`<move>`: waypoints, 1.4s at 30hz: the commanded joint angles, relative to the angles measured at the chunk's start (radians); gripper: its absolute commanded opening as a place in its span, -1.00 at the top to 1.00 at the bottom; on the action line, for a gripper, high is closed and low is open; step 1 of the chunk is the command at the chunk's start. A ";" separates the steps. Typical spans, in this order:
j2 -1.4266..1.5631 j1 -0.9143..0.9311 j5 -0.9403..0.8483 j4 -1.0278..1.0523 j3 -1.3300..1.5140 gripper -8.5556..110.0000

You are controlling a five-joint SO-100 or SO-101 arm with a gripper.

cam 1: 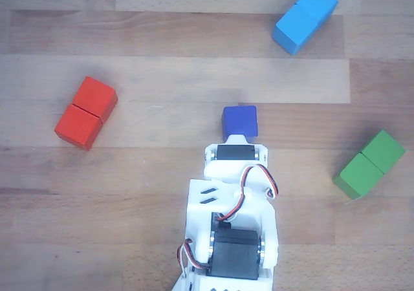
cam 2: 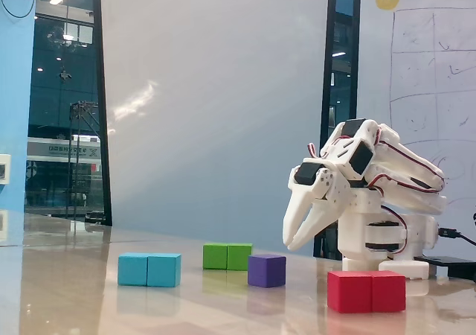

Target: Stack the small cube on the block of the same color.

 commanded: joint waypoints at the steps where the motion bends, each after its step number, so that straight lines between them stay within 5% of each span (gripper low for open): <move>1: 0.028 0.008 -0.003 -0.002 -0.006 0.85; 31: 0.005 0.011 -0.006 -0.021 -0.029 0.85; 42: -0.408 0.044 -0.006 -0.025 -0.580 0.85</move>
